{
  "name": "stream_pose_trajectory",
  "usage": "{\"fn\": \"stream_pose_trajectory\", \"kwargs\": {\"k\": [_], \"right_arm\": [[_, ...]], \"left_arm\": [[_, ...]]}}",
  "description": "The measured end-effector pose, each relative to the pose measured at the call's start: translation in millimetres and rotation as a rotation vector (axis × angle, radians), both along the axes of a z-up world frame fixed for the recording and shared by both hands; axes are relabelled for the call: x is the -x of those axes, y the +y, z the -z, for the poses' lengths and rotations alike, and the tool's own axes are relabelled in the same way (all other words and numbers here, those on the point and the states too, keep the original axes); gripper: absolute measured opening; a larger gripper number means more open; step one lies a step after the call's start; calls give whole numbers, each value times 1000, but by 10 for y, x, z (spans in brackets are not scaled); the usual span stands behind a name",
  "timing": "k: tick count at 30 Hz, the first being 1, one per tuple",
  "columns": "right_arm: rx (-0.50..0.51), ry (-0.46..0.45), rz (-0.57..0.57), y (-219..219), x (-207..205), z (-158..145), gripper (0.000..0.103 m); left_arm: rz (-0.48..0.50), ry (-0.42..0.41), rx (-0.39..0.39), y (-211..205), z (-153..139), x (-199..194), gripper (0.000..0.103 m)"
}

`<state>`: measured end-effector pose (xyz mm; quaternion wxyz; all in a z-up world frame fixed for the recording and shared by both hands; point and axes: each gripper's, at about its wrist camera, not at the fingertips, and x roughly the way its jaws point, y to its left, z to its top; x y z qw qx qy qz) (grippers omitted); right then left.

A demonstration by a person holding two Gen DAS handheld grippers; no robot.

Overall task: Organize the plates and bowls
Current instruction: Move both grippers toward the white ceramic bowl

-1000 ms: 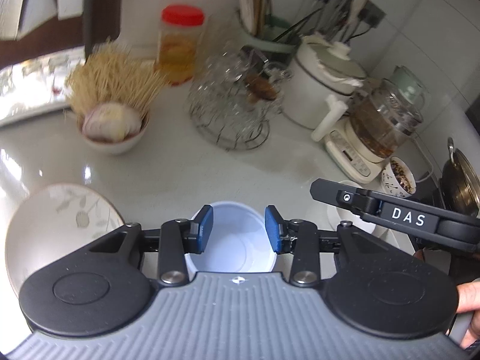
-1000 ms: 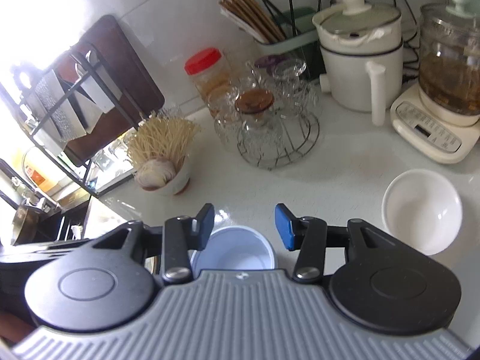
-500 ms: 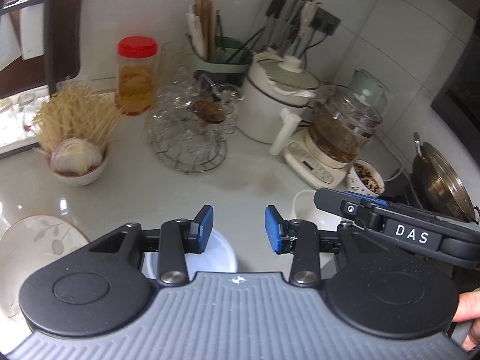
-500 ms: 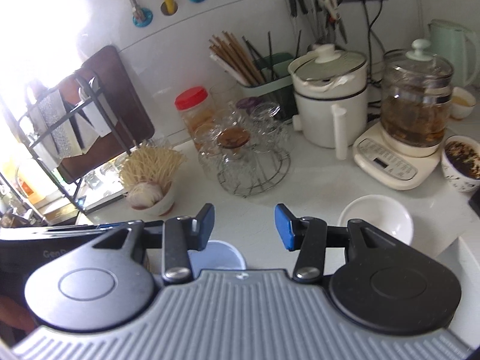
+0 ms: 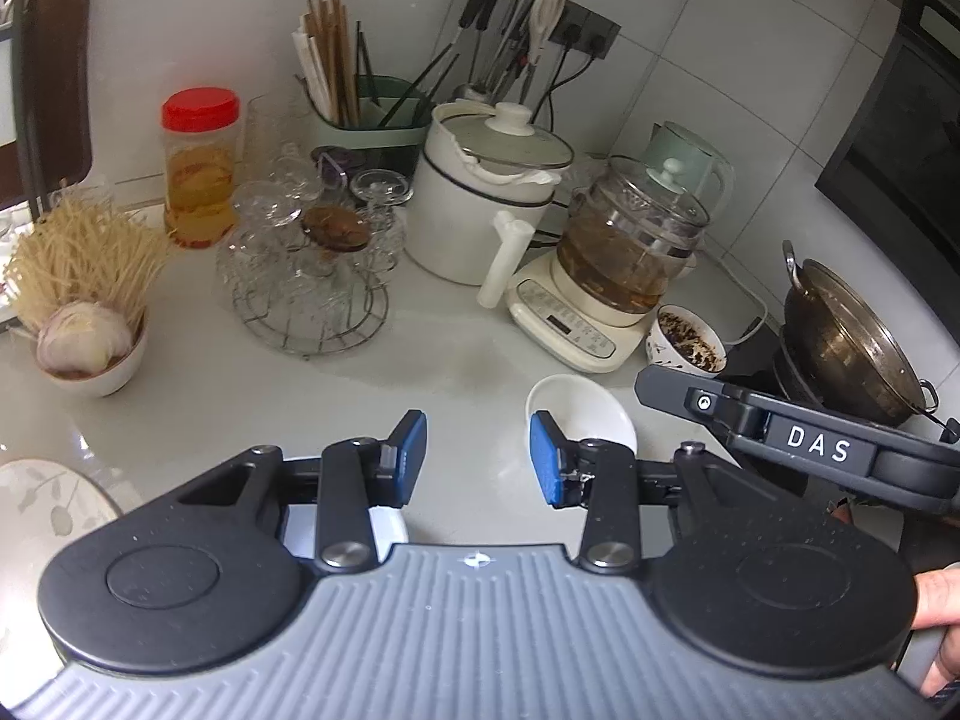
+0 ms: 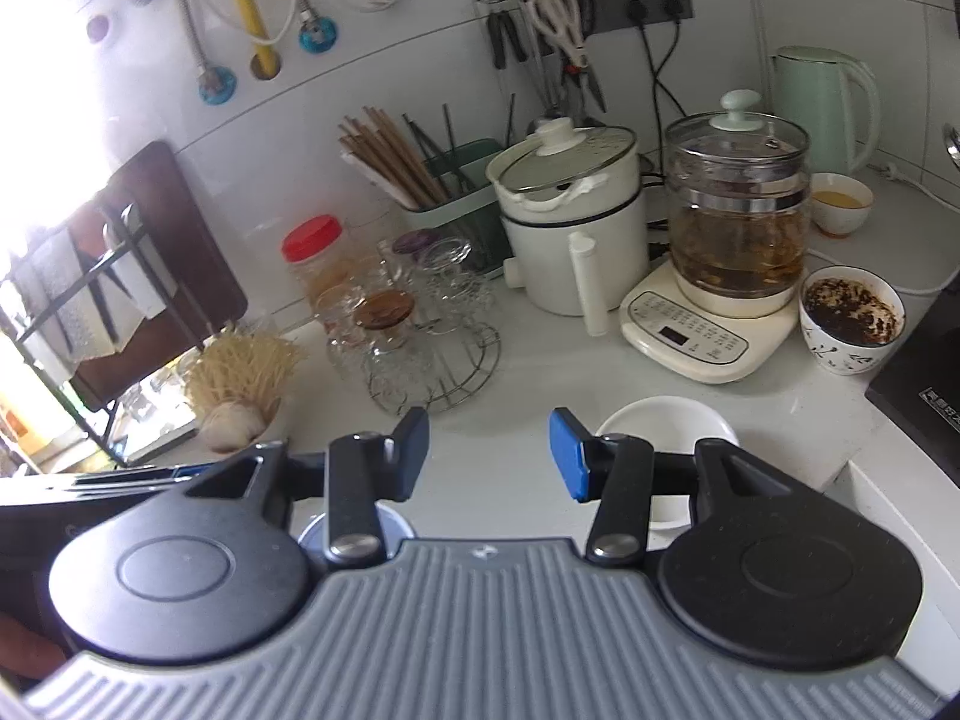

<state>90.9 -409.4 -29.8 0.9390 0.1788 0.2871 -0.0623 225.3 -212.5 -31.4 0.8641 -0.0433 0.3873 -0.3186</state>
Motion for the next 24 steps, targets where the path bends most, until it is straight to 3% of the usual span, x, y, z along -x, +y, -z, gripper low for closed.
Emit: {"fn": "stream_pose_trajectory", "kwargs": {"k": [4,24], "right_arm": [[44,-17,20,-29,5,-12,48],[-47,75,177,-792,-36,305,48]], "left_arm": [[28,0,-12,-137,-15,-42,43],[136,54,-83,-889,263,-360,47]]}}
